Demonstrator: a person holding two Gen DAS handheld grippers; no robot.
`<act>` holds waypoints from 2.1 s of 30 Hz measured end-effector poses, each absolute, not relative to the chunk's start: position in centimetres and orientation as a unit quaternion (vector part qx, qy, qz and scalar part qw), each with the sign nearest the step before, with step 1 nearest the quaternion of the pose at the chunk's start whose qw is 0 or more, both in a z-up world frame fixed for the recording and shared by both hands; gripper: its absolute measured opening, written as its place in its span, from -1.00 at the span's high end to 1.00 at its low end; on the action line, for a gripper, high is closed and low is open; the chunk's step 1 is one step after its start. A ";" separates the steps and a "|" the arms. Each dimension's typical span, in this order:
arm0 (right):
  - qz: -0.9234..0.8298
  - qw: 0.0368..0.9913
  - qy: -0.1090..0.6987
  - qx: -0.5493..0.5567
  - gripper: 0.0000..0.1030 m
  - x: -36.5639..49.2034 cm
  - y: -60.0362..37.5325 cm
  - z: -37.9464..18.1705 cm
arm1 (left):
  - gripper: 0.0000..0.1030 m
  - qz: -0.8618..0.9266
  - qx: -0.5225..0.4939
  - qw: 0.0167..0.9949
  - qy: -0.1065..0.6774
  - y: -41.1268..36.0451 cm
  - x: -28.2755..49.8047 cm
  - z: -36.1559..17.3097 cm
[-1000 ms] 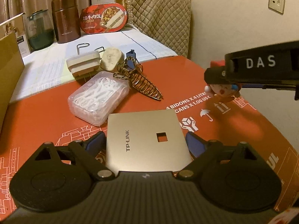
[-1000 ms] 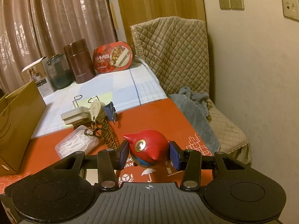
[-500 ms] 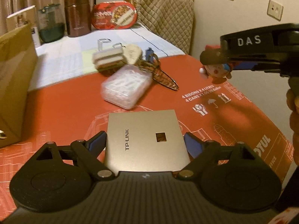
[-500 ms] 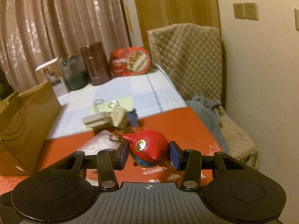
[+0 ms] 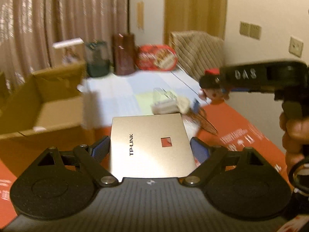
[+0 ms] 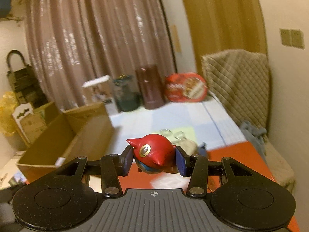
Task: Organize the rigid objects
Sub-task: 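Carry the router and the figurine over the cardboard box, then lower the router and figurine into the box and open both tools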
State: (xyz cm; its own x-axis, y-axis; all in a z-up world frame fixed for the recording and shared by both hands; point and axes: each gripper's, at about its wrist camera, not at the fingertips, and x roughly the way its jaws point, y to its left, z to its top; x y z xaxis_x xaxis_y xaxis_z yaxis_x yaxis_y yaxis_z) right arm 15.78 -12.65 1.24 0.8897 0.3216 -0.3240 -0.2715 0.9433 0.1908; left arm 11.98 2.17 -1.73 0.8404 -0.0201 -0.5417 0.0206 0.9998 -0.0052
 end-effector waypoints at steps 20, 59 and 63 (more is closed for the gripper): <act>0.299 0.935 0.177 0.073 0.17 21.7 -0.3 5.1 | -0.68 0.104 -0.042 0.961 0.255 19.8 16.0 2.7; 0.343 0.909 0.236 0.033 0.17 31.3 8.9 2.2 | -0.70 0.071 -0.061 0.934 0.344 24.0 22.2 -2.9; 0.343 0.909 0.236 0.034 0.17 31.3 8.9 2.3 | -0.69 0.078 -0.065 0.936 0.337 24.3 22.1 -2.7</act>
State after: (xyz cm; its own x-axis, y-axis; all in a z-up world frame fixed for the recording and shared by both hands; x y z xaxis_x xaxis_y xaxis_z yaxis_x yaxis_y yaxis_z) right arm 31.32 8.92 2.28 0.6540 0.6384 -0.4059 -0.6067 0.7631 0.2226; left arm 22.11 24.26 -2.74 0.7604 0.1033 -0.6411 -0.1903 0.9794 -0.0679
